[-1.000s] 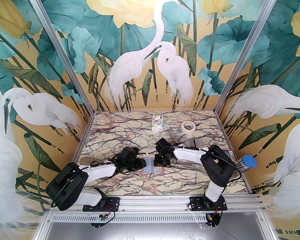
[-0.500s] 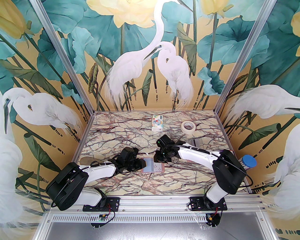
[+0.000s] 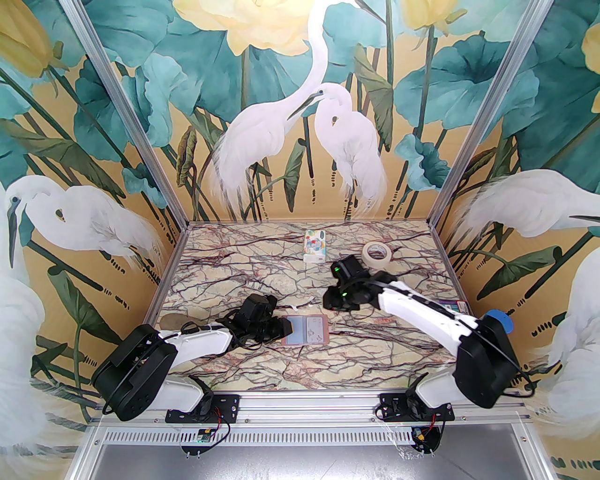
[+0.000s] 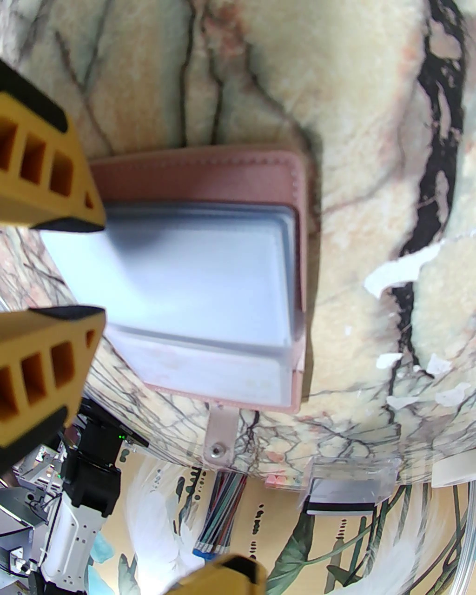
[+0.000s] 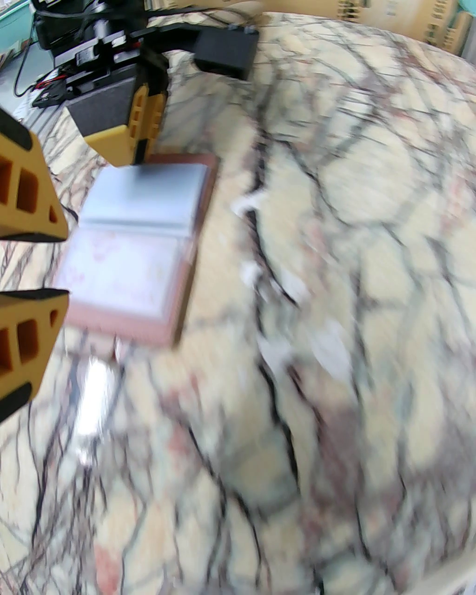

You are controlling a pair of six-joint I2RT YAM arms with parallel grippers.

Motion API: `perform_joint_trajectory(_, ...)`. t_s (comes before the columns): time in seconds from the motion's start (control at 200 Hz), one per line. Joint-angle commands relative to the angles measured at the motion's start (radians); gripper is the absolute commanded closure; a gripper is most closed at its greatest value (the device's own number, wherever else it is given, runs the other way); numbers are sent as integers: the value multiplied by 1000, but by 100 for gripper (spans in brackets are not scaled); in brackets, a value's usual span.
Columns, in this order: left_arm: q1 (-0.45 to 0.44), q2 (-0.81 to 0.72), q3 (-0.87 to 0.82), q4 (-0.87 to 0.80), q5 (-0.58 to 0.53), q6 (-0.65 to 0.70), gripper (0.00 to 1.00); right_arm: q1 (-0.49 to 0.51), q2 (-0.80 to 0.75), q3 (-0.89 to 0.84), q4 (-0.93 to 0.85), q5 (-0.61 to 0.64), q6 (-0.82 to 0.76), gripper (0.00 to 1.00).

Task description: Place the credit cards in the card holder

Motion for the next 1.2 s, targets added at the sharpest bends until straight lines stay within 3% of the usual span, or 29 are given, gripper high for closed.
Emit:
perform_joint_trajectory(0.0, 6, 23, -10, 28, -11, 9, 68, -60, -34, 5, -59, 31, -62, 74)
perform_joint_trajectory(0.28, 7, 36, -1, 32, -11, 9, 68, -246, -69, -10, -119, 78, -140, 69)
perform_joint_trajectory(0.65, 6, 30, -11, 24, -16, 12, 68, -414, 29, 115, -215, 254, -225, 59)
perform_joint_trajectory(1.025, 8, 30, -13, 13, -20, 22, 68, -438, 185, 217, -251, 409, -281, 42)
perform_joint_trajectory(1.195, 8, 32, -10, 9, -18, 25, 68, -439, 244, 247, -262, 455, -290, 39)
